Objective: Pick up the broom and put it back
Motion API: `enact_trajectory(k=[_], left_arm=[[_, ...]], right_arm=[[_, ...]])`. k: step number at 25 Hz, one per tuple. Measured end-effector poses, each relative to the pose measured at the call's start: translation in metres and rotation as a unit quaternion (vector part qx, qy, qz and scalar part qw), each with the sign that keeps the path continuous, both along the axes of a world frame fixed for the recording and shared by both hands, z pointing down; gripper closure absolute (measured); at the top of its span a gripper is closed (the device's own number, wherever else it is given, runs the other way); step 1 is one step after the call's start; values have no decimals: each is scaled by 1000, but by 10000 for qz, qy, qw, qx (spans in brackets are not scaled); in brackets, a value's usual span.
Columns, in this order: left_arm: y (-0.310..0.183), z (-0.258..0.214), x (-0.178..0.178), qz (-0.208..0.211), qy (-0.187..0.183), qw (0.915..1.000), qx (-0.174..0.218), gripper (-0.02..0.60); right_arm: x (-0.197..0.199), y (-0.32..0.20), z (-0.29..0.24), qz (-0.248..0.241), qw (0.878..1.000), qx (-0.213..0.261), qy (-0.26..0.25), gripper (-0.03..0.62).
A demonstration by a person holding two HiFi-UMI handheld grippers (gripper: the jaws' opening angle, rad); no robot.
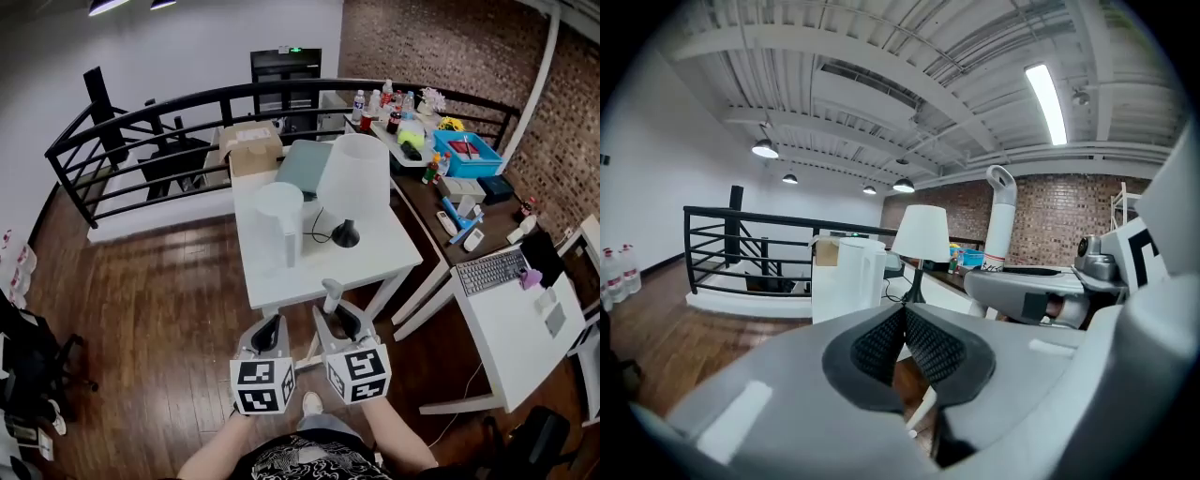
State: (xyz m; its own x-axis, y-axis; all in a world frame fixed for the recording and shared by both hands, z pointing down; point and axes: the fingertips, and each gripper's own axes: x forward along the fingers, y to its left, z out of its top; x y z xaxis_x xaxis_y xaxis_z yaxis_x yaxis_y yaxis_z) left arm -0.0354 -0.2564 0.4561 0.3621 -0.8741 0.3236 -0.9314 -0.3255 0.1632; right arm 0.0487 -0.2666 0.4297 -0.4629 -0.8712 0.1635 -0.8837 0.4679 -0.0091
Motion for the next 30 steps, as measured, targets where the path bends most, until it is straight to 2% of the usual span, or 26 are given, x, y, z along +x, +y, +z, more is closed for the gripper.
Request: enact_trajectory(k=[8,17,30], left_arm=[[21,-1,6,239,127,9996,23,577],[27,2,16,445,126,9989,-8,577],[21,14,26,396,50,9991,-118,577]], right_arm=[[9,30,-16,250,9996,129,-17,496],[17,41,-16,471,9987,173,-44,496],[24,15,38,440,9990,-126,26,496]])
